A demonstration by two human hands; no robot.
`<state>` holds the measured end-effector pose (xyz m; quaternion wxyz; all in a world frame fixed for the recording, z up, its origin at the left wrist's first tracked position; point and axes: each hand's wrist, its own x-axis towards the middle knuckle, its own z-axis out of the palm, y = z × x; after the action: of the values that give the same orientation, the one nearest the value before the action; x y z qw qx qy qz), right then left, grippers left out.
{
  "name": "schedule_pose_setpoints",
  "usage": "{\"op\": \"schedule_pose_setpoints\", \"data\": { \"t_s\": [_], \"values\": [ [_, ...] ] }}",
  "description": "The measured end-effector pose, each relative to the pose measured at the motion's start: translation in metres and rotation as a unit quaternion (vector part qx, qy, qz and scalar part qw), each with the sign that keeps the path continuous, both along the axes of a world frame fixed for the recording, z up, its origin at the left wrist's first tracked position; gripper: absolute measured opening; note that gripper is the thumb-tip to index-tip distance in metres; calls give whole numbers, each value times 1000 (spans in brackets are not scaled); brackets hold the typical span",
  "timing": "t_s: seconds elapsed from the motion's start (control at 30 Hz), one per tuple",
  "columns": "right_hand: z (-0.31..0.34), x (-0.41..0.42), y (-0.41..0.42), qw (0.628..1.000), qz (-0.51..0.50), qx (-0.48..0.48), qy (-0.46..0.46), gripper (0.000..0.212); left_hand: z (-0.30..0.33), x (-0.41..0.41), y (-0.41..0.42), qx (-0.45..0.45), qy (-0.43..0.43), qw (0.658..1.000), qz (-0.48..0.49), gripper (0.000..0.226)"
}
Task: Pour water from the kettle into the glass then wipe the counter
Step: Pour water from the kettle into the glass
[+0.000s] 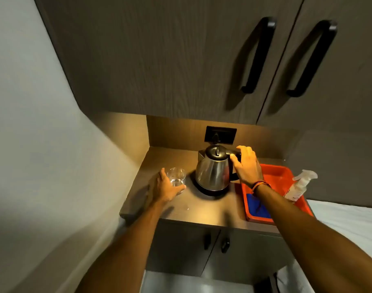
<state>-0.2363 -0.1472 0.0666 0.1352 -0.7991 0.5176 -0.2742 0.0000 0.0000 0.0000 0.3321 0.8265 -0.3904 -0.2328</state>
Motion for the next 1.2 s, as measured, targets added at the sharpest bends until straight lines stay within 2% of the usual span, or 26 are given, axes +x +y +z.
{"op": "schedule_pose_setpoints", "data": {
  "t_s": [0.07,0.17,0.23,0.4,0.53,0.6,0.73,0.9,1.0,1.13,1.2],
  "values": [
    [0,5,-10,997,-33,37,-62,30,-8,6,-4,0,52,998,31,117],
    [-3,9,-26,990,-61,76,-106,23,-22,10,-16,-41,159,985,51,108],
    [-7,12,-38,978,-82,119,-152,28,-28,10,-26,-65,197,976,60,101],
    [-19,19,-60,956,-105,198,-191,43,-45,12,-39,-101,200,972,77,91],
    [-28,25,-69,936,-160,184,-253,41,-54,11,-43,-120,180,972,88,86],
    [-31,30,-68,941,-159,156,-254,44,-55,11,-45,-128,179,971,87,84],
    [-17,49,-67,967,-122,70,-212,50,-50,11,-48,-145,179,968,97,80],
    [14,84,-62,991,-93,-9,-95,53,-40,16,-52,-146,162,972,85,80],
    [26,102,-52,995,-76,-40,-41,46,-34,19,-51,-147,153,974,75,82],
    [38,123,-39,992,-8,-123,40,41,-30,22,-49,-151,165,972,71,73],
    [43,132,-34,983,15,-157,92,40,-28,25,-45,-145,125,979,64,70]
  ]
}}
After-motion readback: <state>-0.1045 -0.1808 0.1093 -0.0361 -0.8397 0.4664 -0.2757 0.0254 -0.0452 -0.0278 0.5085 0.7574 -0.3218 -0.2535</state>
